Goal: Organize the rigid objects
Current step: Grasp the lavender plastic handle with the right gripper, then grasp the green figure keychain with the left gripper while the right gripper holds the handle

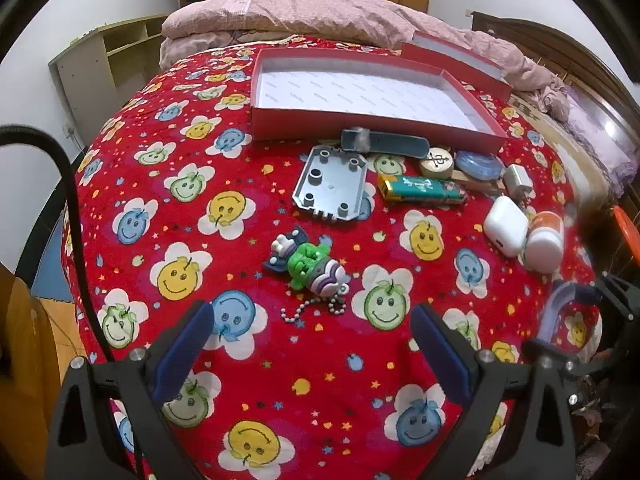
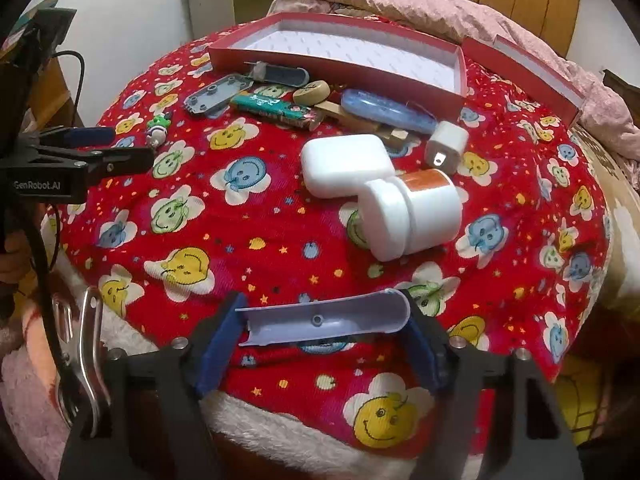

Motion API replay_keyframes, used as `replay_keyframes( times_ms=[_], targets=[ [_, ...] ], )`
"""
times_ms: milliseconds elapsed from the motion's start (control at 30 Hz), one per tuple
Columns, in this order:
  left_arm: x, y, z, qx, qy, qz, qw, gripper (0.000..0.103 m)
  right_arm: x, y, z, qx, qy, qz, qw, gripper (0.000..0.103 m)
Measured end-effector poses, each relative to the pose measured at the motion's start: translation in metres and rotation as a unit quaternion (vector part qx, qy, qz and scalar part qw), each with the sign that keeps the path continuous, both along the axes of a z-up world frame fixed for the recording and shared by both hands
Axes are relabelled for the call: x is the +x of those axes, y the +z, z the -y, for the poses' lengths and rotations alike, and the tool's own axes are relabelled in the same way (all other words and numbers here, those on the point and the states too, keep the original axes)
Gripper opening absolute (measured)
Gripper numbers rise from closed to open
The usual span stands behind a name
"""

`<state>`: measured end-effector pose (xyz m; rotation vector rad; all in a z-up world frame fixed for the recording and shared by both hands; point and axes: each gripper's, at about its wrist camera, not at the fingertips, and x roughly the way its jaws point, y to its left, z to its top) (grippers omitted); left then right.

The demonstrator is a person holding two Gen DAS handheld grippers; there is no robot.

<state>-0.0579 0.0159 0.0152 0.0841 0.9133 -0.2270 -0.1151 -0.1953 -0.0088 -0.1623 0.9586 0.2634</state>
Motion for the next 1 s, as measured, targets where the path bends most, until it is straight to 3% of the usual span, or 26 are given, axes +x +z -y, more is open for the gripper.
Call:
replay_keyframes(
  times_ms=[200, 567, 700, 767, 933, 1000],
  targets=[
    [0.002, 0.004, -0.011, 0.006, 0.01, 0.017, 0.9998, 0.101, -0.001, 0.003, 0.001, 0.012, -0.004, 0.01, 1.0, 0.075],
    [0.016, -0.003, -0.007, 0.014, 0.014, 0.006, 0.9998, 0.097, 0.01, 0.013, 0.006, 0.041, -0.006, 0.024, 0.999, 0.075],
    [0.02, -0.008, 0.001, 0.017, 0.004, 0.003, 0.9998, 0.08, 0.012, 0.01, 0.006, 0.046, -0.006, 0.02, 0.999, 0.075],
    [0.022, -0.01, 0.003, 0.018, 0.004, 0.005, 0.9998, 0.077, 0.013, 0.009, 0.007, 0.048, -0.006, 0.018, 0.999, 0.075],
    [0.021, -0.007, 0.005, 0.015, -0.006, 0.013, 0.9998, 0.052, 0.014, 0.007, 0.008, 0.054, -0.007, 0.016, 0.998, 0.075],
    [0.02, -0.006, 0.005, 0.013, -0.007, 0.013, 0.9998, 0.05, 0.014, 0.007, 0.007, 0.056, -0.008, 0.016, 0.998, 0.075]
  ],
)
